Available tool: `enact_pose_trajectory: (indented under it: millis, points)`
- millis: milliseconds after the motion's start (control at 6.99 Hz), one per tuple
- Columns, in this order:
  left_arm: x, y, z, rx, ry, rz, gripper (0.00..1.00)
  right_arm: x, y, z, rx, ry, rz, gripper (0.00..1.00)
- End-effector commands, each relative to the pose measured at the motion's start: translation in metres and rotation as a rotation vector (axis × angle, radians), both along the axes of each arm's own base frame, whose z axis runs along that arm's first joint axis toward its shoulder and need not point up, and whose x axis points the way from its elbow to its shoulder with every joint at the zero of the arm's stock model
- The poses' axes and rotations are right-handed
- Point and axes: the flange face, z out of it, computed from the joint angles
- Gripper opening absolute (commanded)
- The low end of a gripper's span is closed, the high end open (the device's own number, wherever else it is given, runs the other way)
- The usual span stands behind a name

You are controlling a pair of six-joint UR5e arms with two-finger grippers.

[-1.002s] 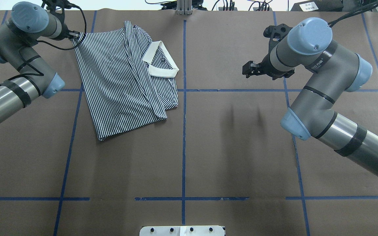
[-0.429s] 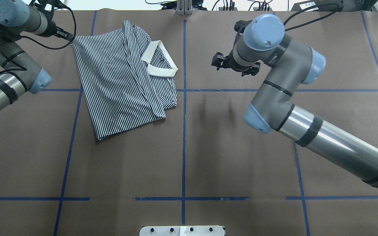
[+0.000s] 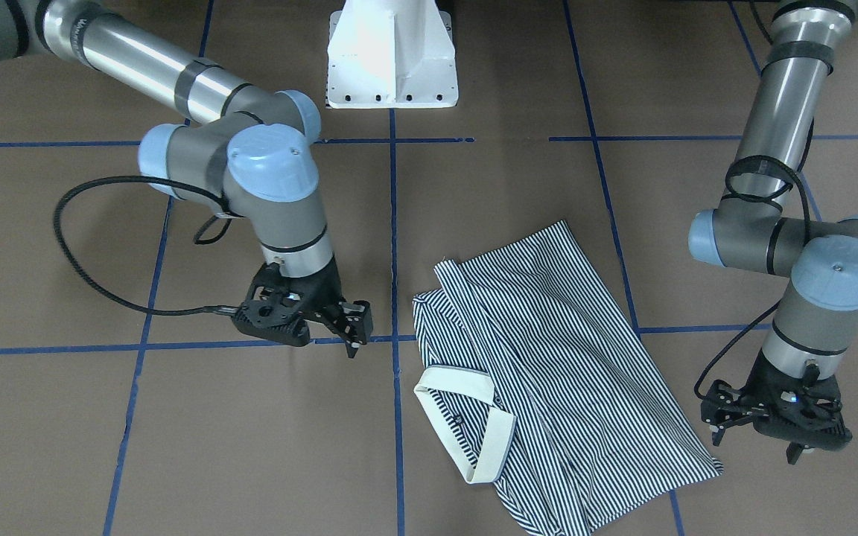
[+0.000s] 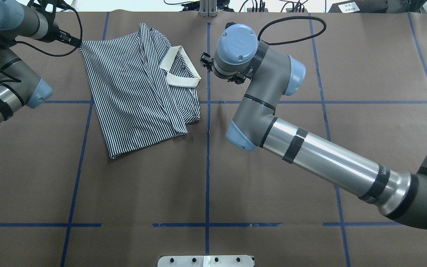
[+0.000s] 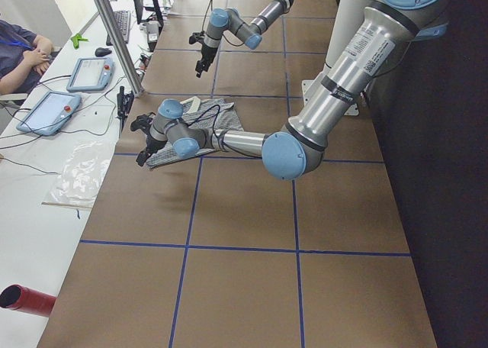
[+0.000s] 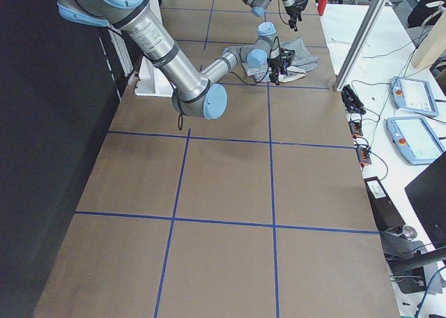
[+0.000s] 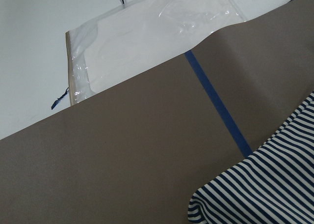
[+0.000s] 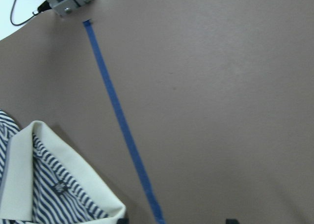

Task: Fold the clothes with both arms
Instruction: 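Move the right gripper across to the cream collar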

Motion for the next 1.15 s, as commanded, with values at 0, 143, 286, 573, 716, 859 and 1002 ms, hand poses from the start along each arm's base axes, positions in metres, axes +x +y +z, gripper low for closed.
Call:
enact_pose_trajectory:
  millis: [0,143,286,573,716,859,1002]
  points:
    - [-0.002,0.0,0.0,-0.001,0.004,-0.005,1.0,-0.057,0.0,-0.02,-0.003,-0.019,0.052,0.71]
    - [-0.002,0.001,0.002,-0.004,0.003,-0.005,1.0,-0.074,0.002,-0.013,0.012,-0.013,0.066,0.7]
    - [-0.003,0.002,0.006,-0.006,0.001,-0.005,1.0,-0.087,-0.003,-0.009,0.014,0.003,0.075,0.7]
    - [-0.003,0.002,0.006,-0.006,0.001,-0.005,1.0,-0.093,-0.003,-0.008,0.014,0.018,0.08,0.69]
    - [-0.003,0.002,0.005,-0.005,0.002,-0.005,1.0,-0.097,0.0,-0.003,0.01,0.027,0.076,0.62]
    - [-0.004,0.004,0.008,-0.008,0.0,-0.005,1.0,-0.097,0.0,-0.007,0.012,0.023,0.078,0.46]
    - [-0.004,0.005,0.004,0.0,0.005,-0.005,1.0,-0.097,0.0,-0.007,-0.003,0.013,0.092,0.16]
